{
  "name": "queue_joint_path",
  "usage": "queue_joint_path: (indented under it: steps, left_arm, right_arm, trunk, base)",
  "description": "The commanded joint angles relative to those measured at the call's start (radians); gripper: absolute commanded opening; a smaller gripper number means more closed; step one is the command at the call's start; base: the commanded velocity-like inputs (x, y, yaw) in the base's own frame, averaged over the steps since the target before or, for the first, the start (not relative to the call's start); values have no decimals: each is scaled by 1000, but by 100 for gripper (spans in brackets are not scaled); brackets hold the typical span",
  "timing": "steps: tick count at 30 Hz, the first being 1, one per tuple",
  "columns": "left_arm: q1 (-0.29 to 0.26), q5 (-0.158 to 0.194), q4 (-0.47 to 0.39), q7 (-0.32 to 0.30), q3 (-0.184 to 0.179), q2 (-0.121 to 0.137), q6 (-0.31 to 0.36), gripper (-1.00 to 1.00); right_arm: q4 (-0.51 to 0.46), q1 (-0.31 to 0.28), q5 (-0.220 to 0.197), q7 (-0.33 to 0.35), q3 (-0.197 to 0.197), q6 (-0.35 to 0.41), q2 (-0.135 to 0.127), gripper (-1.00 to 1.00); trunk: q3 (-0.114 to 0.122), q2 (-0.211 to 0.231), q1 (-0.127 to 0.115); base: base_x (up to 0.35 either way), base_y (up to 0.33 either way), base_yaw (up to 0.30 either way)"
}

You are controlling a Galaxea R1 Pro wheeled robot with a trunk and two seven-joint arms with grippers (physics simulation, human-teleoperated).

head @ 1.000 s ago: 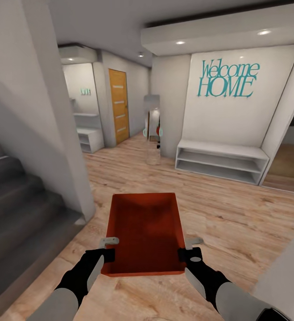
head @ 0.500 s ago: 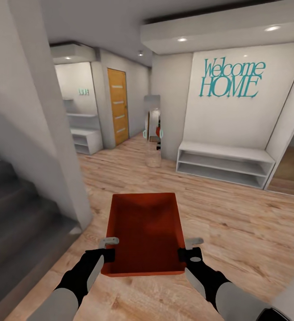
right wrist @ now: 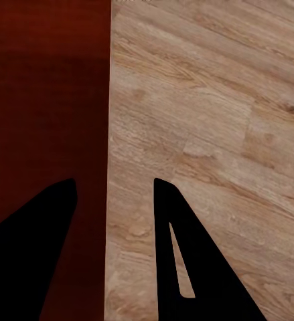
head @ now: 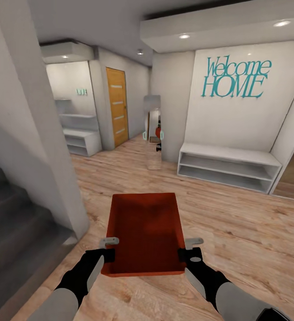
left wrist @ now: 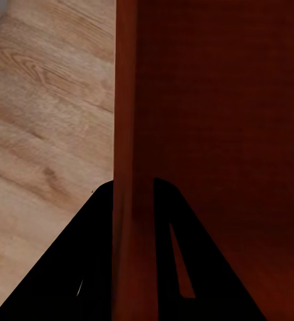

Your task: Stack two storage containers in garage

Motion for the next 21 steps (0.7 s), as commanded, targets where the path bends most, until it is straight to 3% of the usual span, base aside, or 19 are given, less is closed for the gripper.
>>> queue_joint_path:
  steps: [1, 21]
  left_arm:
    - [-1, -30, -5, 26, 28, 0, 8, -100]
    - [-1, -29, -4, 26, 28, 0, 8, -100]
  right_arm:
    - [-3, -1, -12, -8, -1, 5, 19, -100]
    - [-4, 0, -12, -8, -1, 5, 19, -100]
  trunk:
    - [-2, -1, 1]
    - [-2, -1, 1]
  base:
    - [323, 0, 0]
    - [322, 0, 0]
